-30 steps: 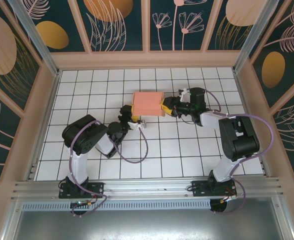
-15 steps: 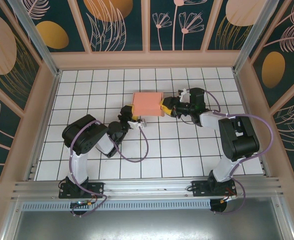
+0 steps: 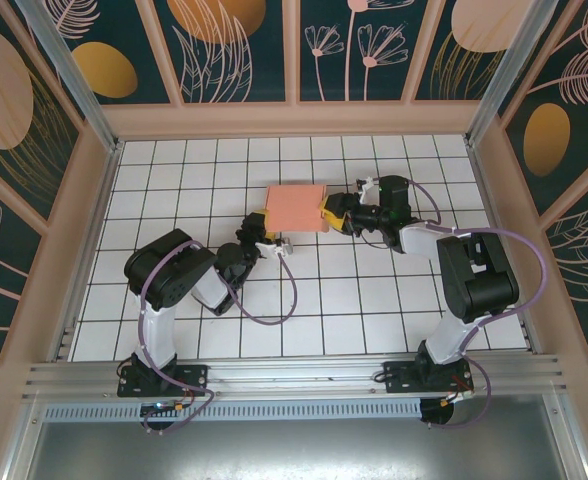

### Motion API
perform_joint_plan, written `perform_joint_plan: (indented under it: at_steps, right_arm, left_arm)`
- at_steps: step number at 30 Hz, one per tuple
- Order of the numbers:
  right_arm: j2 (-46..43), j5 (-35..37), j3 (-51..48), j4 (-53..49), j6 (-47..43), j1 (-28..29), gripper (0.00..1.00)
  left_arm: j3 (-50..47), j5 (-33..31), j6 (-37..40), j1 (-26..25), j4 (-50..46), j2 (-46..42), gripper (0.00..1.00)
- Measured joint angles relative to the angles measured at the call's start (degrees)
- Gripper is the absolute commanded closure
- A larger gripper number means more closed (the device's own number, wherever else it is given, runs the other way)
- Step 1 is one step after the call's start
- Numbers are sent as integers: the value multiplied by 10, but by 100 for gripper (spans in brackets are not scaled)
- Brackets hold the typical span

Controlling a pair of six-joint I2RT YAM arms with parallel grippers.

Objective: Fold the paper box

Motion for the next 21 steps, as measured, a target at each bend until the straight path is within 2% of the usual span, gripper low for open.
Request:
perform_joint_plan:
  at_steps: [3,8,12,14,21]
  right_arm:
    - [-1,9,0,-11,-7,-1,36]
    - [-37,38,0,-52,-45,-12,35]
    - [-82,76,6,-100,-92,-27,35]
    - [-97,100,12,-128,-120,-31,35]
    - [-191,219,16,-230,-253,-27,34]
  left_arm:
    - [0,-3,-5,0,0,0,66]
    - [-5,-16,-19,-3,-9,-18,65]
    - [-9,-26,-51,-3,-53,-76,65]
    - [-9,-28,-72,-3,-100,-114,66]
    - [14,4,-178,-3,-353,-233,68]
